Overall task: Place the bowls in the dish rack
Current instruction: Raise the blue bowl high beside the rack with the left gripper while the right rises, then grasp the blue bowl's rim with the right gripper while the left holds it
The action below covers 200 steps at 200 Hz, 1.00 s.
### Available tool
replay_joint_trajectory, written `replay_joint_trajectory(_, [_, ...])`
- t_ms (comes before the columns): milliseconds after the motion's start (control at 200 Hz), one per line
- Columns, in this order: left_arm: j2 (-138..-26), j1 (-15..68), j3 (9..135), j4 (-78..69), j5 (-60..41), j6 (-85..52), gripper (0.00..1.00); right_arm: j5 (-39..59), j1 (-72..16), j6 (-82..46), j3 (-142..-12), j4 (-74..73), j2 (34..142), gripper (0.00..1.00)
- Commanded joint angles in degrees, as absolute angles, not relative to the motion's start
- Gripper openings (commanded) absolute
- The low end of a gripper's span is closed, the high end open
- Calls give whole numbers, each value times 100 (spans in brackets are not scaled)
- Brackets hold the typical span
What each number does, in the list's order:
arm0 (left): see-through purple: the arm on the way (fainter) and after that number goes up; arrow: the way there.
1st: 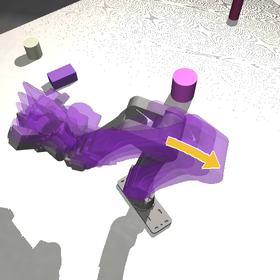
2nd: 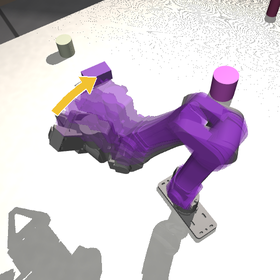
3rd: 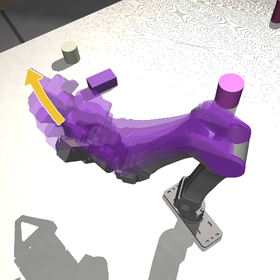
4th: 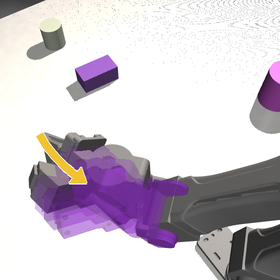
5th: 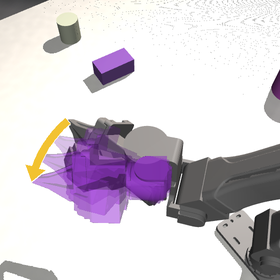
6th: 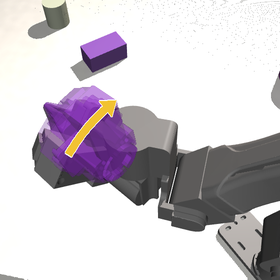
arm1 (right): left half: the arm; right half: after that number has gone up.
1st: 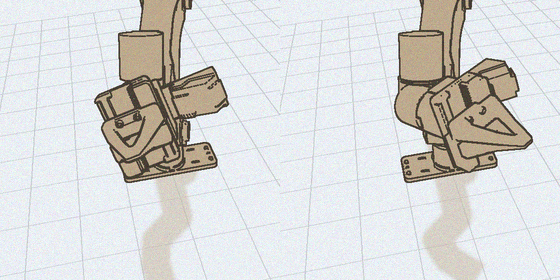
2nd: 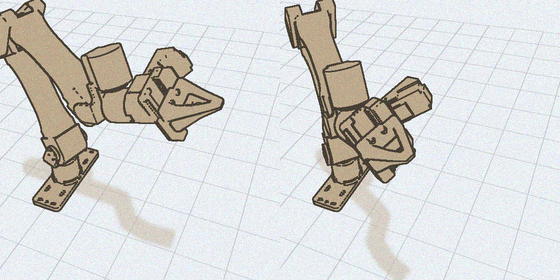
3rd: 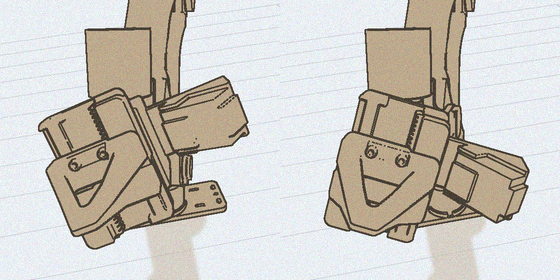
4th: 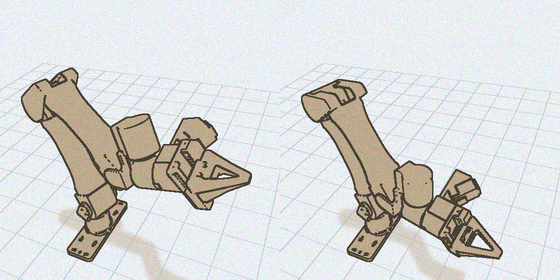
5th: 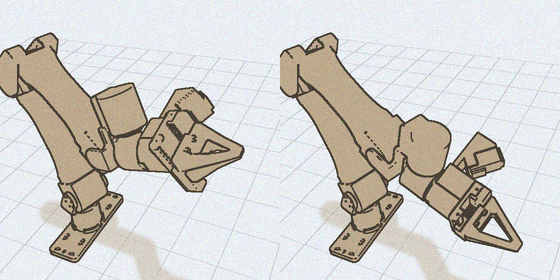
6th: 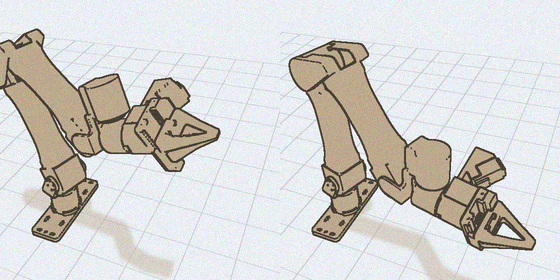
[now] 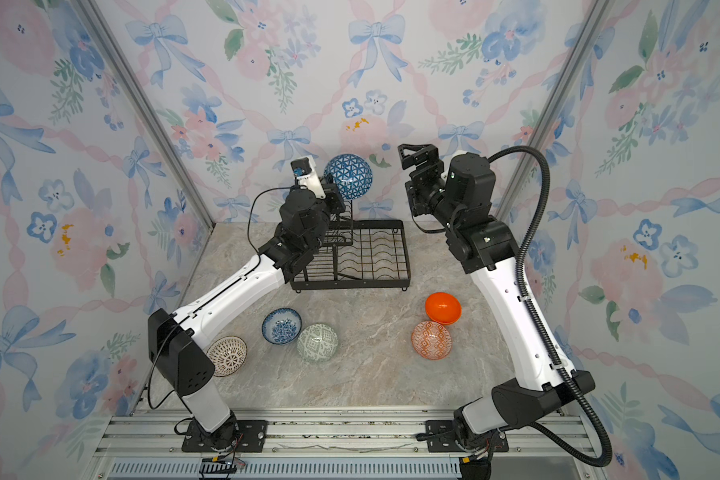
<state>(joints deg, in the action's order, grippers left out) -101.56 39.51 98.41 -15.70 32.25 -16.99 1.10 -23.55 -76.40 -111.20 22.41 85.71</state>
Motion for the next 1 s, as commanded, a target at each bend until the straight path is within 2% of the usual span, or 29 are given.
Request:
replay_joint_trajectory(0, [-10342, 4127, 10149, -2702, 3472, -1292, 0, -46, -2535, -8155, -11085, 1829, 8631, 97])
replay_joint_trajectory(160, [-10727, 4388, 10380, -3032, 3532, -941, 0, -105, -2574, -8766, -10680, 1188, 8690, 97])
replay_joint_trajectory(365, [-10915, 4541, 10424, -3197, 3680, -895, 0, -361, -2636, -8946, -10731, 1287, 8820, 100])
replay_joint_trajectory(510, [-10902, 4664, 10283, -3381, 3805, -801, 0, -596, -2620, -9444, -10438, 1031, 8899, 86])
replay_joint_trajectory(760, [-10838, 4780, 9939, -3708, 3923, -739, 0, -622, -2637, -9649, -10928, 1156, 9403, 75])
replay_joint_trajectory(995, [-10820, 4790, 9767, -3781, 4007, -690, 0, -606, -2549, -9742, -11117, 1165, 9745, 60])
